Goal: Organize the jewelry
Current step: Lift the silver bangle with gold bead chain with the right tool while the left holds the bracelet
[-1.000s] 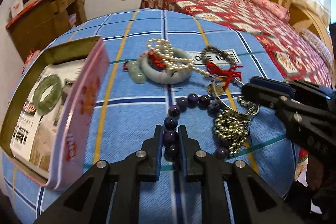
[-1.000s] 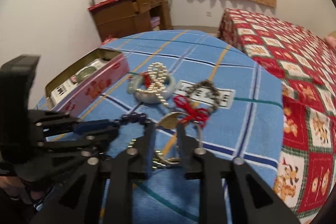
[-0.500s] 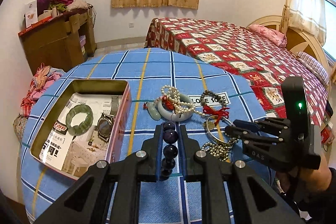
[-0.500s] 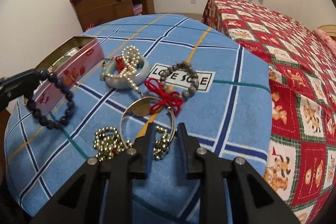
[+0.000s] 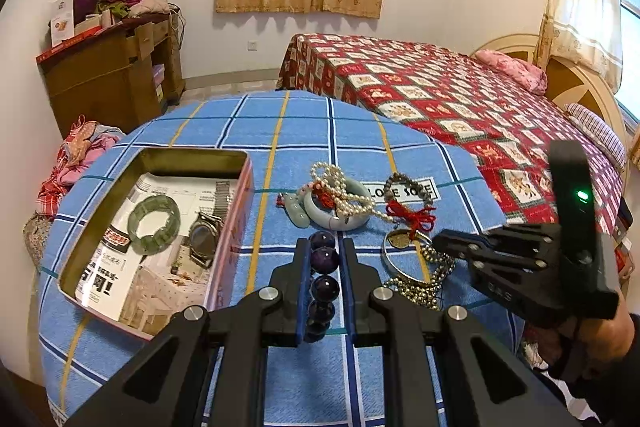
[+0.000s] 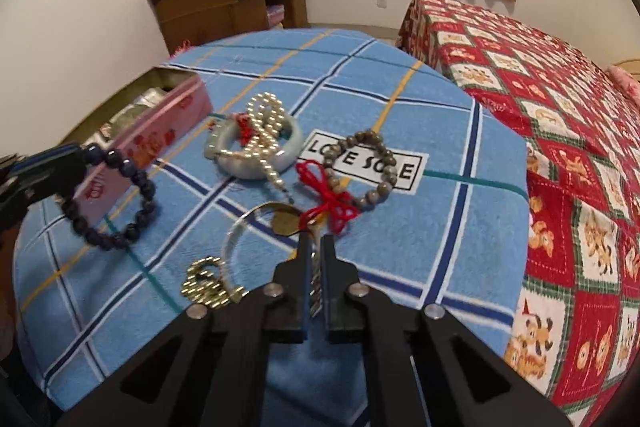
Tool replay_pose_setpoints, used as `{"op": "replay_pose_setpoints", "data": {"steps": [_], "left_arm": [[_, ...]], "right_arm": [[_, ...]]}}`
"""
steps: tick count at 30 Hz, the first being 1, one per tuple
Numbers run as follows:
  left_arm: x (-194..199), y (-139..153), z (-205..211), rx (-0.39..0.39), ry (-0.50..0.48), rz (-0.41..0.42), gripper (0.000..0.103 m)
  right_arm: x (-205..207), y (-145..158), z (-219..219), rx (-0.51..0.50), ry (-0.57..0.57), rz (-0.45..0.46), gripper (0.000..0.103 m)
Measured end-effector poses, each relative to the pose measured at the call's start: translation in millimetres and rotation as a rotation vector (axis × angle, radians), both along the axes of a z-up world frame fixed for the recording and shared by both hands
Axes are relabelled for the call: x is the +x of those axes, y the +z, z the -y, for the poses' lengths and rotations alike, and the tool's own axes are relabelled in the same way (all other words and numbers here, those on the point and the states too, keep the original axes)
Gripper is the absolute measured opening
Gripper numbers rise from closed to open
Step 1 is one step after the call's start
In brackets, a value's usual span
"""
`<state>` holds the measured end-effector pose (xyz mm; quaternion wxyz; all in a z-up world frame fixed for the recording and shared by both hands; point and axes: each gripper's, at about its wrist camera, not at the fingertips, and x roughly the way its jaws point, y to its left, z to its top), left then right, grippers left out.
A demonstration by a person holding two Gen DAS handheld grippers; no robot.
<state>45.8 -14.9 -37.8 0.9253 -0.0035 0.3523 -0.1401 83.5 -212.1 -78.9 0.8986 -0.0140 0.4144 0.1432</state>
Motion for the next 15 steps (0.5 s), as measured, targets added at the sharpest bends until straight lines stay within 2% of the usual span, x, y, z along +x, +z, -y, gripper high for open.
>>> {"op": "replay_pose_setpoints", "data": {"steps": [6,15], "left_arm": [[-4.2,11.4,-8.0,-0.018,0.008,0.021,0.014],[-4.5,12.0,-11.1,-0.016,0.013,0.023,0.014]], "right_arm": [[-10.6,22.6,-5.6,0.011,0.020,0.044,0.005],[19.5,2.4,-2.6,-0.087,0.003,-0.039,0.010]]}}
